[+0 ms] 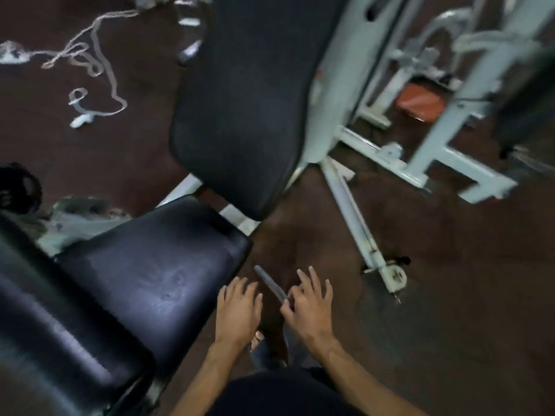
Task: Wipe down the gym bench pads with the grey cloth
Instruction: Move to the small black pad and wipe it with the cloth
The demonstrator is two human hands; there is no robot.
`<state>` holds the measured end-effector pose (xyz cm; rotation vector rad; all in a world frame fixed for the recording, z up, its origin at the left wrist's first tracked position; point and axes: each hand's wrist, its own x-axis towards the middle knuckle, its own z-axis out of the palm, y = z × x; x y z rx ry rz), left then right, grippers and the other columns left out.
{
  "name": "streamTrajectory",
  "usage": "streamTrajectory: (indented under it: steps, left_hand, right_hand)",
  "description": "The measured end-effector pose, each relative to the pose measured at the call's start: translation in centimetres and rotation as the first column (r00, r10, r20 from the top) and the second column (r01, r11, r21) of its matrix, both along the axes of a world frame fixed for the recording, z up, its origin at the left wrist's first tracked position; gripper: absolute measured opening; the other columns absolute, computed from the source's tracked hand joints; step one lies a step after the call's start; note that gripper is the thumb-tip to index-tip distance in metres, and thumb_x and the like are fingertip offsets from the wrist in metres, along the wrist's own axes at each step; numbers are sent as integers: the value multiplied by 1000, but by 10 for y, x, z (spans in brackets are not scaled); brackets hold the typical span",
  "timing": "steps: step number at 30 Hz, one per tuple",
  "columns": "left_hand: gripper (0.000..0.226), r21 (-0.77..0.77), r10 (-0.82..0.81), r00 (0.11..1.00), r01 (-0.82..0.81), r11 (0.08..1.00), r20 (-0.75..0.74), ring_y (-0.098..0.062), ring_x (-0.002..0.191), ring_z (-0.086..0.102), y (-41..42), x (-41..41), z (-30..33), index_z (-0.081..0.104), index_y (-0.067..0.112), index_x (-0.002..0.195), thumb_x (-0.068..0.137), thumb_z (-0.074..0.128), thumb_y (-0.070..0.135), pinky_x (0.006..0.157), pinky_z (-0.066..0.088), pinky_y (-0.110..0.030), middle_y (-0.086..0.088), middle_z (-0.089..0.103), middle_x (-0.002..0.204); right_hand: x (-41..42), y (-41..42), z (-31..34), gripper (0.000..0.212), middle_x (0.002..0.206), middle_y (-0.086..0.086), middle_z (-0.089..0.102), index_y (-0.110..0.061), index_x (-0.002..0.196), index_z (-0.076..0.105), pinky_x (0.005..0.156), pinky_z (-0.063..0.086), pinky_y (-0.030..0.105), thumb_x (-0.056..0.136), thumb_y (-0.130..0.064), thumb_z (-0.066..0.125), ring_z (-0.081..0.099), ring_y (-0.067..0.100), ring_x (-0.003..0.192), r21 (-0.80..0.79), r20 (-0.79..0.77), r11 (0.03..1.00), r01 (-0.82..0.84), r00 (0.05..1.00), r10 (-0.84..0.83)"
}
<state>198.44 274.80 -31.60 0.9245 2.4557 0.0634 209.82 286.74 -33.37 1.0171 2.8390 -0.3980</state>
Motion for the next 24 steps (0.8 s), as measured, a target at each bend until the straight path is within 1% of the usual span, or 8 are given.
streamTrajectory:
  steps: [2, 4, 7, 10, 13, 17, 22, 24]
  left_hand:
    - [44, -19, -177, 984, 178, 984, 34, -20, 147, 31, 20, 22, 10, 47, 25, 144, 104, 35, 40, 122, 21, -40, -1, 44, 153]
    - [42, -18, -347, 936, 349, 937, 63, -20, 142, 39, 43, 48, 15, 51, 26, 139, 103, 35, 41, 117, 26, -39, 0, 50, 147]
    - [38, 7, -560, 825, 561, 828, 80, -22, 130, 49, 78, 95, 19, 56, 25, 130, 101, 36, 41, 110, 33, -39, -2, 56, 136]
    - [37, -6, -695, 714, 698, 716, 90, -24, 126, 49, 108, 150, 27, 53, 25, 130, 102, 35, 40, 105, 37, -38, -2, 54, 134]
    - [36, -30, -755, 642, 764, 644, 133, -25, 125, 49, 133, 210, 30, 51, 25, 132, 103, 35, 38, 105, 37, -40, -3, 53, 134]
    - [37, -77, -791, 580, 813, 577, 196, -27, 125, 49, 160, 293, 27, 52, 22, 133, 102, 36, 37, 105, 39, -44, -6, 53, 135]
    - [35, -74, -815, 533, 844, 531, 227, -27, 123, 52, 191, 385, 29, 54, 21, 129, 102, 37, 36, 102, 40, -42, -6, 56, 132]
    - [35, -65, -830, 510, 858, 510, 225, -27, 123, 53, 206, 414, 31, 54, 21, 129, 101, 38, 36, 101, 40, -41, -6, 57, 132]
  right_hand:
    - [41, 3, 9, 20, 125, 6, 68, -23, 70, 70, 97, 44, 62, 58, -31, 83, 53, 30, 131, 15, 19, 991, 131, 991, -131]
    - [81, 6, 15, 21, 122, 7, 69, -21, 71, 71, 96, 45, 62, 57, -30, 83, 54, 31, 129, 16, 32, 965, 262, 964, -262]
    - [141, 13, 22, 21, 117, 6, 70, -20, 73, 72, 93, 46, 62, 57, -29, 83, 58, 32, 125, 37, 41, 904, 426, 903, -427]
    - [204, 20, 26, 19, 112, 5, 70, -20, 70, 73, 93, 47, 62, 58, -29, 84, 59, 31, 123, 52, 44, 813, 580, 812, -582]
    - [269, 25, 28, 18, 111, 4, 70, -21, 67, 72, 94, 47, 61, 58, -29, 85, 60, 30, 122, 50, 52, 720, 693, 718, -694]
    - [352, 33, 31, 19, 107, 3, 70, -22, 65, 71, 92, 49, 60, 55, -29, 86, 62, 29, 118, 25, 47, 635, 772, 633, -772]
    - [438, 52, 36, 25, 98, -1, 70, -24, 59, 69, 84, 54, 57, 47, -32, 90, 66, 26, 110, 17, 47, 589, 808, 588, -808]
    - [466, 66, 35, 25, 98, 0, 70, -24, 59, 69, 84, 53, 58, 48, -31, 90, 66, 27, 110, 8, 44, 561, 828, 560, -827]
